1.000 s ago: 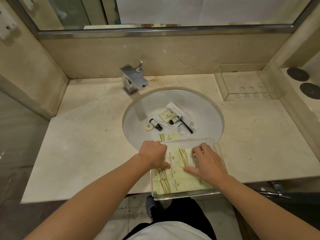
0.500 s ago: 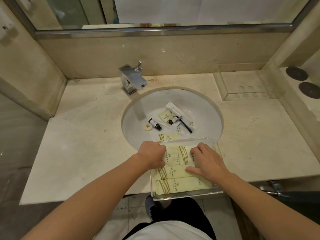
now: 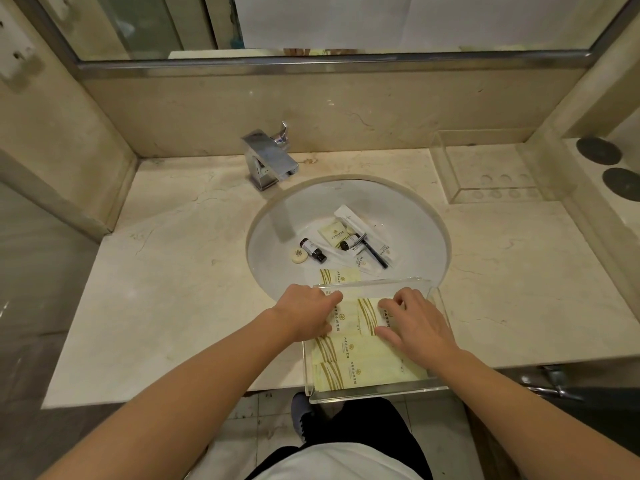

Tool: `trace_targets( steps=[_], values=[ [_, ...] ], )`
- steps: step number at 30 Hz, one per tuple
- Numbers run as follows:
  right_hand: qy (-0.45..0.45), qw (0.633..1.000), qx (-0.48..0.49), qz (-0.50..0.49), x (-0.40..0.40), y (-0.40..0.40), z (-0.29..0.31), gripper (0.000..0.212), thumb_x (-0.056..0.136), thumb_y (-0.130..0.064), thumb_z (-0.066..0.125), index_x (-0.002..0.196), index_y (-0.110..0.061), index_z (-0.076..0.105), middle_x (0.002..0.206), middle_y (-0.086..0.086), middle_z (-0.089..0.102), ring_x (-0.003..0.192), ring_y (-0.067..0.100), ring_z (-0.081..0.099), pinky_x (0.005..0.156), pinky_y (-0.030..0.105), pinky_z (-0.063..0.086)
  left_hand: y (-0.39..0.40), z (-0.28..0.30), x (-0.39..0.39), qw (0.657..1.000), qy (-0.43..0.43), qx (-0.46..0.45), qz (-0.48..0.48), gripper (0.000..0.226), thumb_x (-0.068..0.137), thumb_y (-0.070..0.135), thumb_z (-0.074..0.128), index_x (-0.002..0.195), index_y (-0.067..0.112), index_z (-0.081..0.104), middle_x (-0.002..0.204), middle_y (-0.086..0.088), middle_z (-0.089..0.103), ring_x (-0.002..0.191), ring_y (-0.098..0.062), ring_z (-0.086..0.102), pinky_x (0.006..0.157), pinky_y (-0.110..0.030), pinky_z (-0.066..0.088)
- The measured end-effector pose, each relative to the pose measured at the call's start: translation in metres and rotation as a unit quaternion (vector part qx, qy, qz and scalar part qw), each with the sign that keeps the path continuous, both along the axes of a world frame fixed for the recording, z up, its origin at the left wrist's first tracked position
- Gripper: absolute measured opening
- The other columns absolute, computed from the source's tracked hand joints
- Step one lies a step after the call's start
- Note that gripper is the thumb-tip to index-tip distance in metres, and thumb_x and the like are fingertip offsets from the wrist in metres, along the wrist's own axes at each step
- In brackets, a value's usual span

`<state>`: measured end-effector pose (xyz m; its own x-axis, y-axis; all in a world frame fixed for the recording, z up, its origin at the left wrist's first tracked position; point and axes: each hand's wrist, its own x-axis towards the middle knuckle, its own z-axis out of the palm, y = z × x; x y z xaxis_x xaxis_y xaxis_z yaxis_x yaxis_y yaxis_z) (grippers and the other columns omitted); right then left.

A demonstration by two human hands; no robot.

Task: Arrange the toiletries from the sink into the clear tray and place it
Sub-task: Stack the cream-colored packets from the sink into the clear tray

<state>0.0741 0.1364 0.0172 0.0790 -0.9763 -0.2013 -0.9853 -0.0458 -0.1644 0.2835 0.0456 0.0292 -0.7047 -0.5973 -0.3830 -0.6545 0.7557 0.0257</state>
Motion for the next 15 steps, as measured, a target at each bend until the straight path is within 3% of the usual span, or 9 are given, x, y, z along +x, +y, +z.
trace_targets(
  steps=[15],
  values=[
    [0.004,1.000,0.007,-0.020,0.002,-0.011,-0.008,0.053,0.082,-0.056,0.060,0.123,-0.024,0.050,0.114,-0.001,0.049,0.099,0.015,0.046,0.083,0.027,0.040,-0.002,-0.002,0.002,0.998,0.013,0.040,0.041,0.042,0.087,0.038,0.058,0.116,0.014,0.039,0.094,-0.008,0.064,0.075,-0.026,0.061,0.061,-0.034,0.046]
  ],
)
